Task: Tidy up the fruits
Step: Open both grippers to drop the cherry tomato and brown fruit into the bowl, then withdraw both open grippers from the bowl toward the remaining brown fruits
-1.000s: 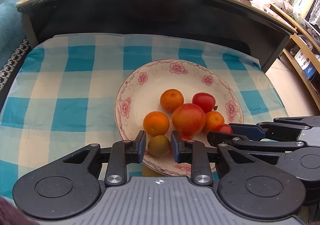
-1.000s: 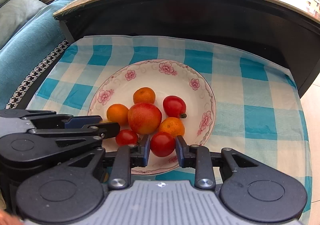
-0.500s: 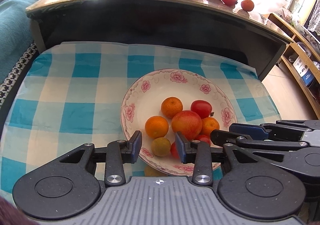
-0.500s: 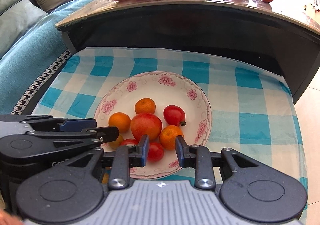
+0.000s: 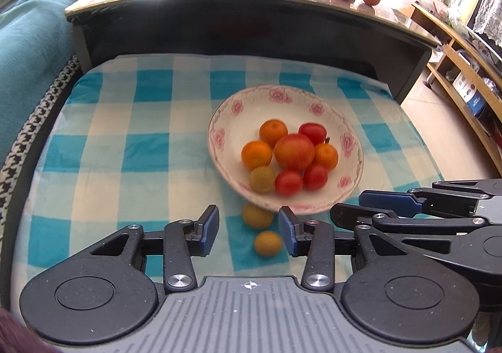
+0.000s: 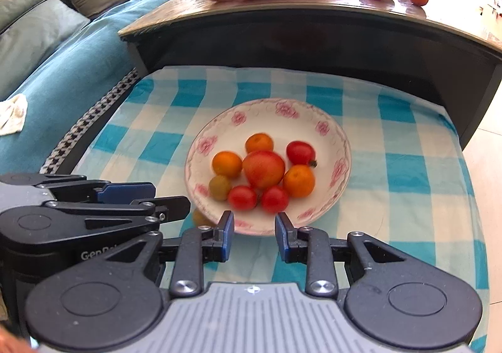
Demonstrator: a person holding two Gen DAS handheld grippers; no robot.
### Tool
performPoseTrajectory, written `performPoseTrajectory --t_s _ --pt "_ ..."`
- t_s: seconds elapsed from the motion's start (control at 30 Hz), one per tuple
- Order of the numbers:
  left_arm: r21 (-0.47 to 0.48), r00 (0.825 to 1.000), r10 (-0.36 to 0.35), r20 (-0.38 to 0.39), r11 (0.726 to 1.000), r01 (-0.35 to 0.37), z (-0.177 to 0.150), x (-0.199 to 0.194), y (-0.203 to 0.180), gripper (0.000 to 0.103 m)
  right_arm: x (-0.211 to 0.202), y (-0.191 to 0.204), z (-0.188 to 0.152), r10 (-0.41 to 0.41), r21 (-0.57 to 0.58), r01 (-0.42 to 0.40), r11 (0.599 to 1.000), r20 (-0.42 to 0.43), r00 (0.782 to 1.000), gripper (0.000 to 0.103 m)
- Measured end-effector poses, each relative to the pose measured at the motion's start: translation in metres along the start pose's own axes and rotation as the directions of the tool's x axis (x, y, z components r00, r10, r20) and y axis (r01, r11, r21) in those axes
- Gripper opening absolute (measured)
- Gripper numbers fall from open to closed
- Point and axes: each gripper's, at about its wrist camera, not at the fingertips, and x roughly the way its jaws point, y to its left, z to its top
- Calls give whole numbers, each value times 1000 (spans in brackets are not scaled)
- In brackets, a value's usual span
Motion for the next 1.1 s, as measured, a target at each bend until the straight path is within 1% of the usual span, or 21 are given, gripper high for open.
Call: performPoseTrajectory --t_s 0.1,0.2,0.33,0.47,0.77,1.1 --pt "-5 1000 -9 -7 1000 9 -5 -3 6 54 -2 4 -10 5 -1 -5 1000 -16 1000 34" --pt "-7 1000 -14 -7 1000 14 -6 -5 10 57 0 9 -18 8 -4 -8 1000 -36 999 34" --pt "-13 1000 -22 -12 1000 22 -6 -5 15 58 6 15 -24 15 2 -15 1000 -54 998 34" --pt "-16 999 -30 -16 999 30 -7 -4 18 60 12 22 -22 13 0 -13 1000 -54 998 34" --pt "-38 999 -16 -30 999 15 -15 -3 35 61 24 33 -19 0 -9 -1 1000 -80 997 34" --pt "-75 1000 -18 -17 997 16 -21 -12 57 62 35 45 -16 -25 -11 24 1000 -82 996 34"
